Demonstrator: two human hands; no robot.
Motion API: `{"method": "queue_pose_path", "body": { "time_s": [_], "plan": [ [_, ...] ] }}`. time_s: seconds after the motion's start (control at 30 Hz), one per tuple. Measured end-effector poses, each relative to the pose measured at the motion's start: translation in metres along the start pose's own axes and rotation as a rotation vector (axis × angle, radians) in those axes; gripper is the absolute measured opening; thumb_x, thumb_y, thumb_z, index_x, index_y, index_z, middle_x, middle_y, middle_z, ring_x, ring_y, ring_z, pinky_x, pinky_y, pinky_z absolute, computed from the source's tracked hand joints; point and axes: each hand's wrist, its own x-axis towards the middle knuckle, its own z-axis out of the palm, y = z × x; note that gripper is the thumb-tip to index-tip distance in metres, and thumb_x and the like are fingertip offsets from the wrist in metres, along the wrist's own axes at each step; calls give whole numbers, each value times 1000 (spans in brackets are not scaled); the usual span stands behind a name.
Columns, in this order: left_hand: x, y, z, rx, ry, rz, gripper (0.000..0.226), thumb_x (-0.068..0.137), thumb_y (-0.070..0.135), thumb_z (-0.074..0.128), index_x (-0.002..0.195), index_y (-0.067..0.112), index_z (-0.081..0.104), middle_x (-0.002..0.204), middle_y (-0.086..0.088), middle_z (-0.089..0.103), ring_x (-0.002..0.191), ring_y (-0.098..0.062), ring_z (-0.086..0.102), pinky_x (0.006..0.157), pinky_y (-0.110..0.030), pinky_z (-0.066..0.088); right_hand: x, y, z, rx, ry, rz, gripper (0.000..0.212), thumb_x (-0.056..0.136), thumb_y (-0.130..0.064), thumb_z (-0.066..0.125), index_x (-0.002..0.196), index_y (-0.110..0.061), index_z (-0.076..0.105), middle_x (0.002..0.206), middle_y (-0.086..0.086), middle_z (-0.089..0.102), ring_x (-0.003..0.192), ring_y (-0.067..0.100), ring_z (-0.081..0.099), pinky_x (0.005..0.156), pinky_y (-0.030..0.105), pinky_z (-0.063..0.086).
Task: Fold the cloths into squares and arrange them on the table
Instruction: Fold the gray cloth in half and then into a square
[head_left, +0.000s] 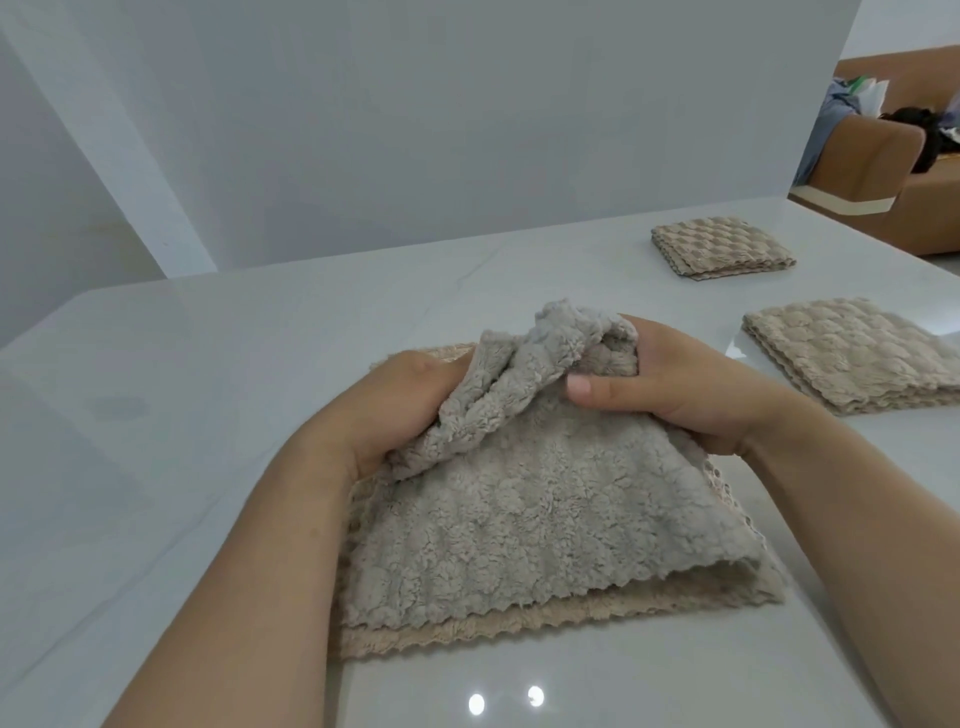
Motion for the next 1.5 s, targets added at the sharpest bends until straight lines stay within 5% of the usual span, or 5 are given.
{"method": "queue_pose_path", "body": {
  "time_s": [0.13,0.27,0.43,0.9,1.5],
  "plan": [
    [-2,5,2,-218,-31,14,53,78,66,55,76,21,83,92,-9,79,84,-20,76,75,-33,56,1,2,-6,10,-59,36,69,76,3,80,137,-6,50,127,15,69,115,33,68,93,45,57],
    [2,1,0,-240,-35,-51,86,60,93,52,99,22,81,109,-24,73,102,-35,71,99,-50,53,-1,6,-15,-40,-64,94,83,67,-12,92,139,-20,51,130,13,68,120,43,63,98,71,46],
    [1,4,1,-166,6,12,94,59,92,47,105,15,77,104,-14,77,100,-30,73,96,-46,55,-3,-1,-15,221,-65,95,78,71,15,68,141,-15,52,131,16,67,117,35,66,87,42,59],
    [11,-9,-1,-171,338,204,86,52,61,92,126,27,63,116,9,73,109,-9,69,101,-39,54,10,8,-27,618,420,139,64,79,17,64,134,-15,61,106,21,75,84,29,76,67,36,63],
    [18,-16,0,108,659,292,31,80,18,84,104,34,72,96,20,71,89,-3,68,88,-28,55,16,29,-28,73,722,139,53,87,7,70,126,-28,61,108,10,74,95,29,74,84,52,61]
  ]
}}
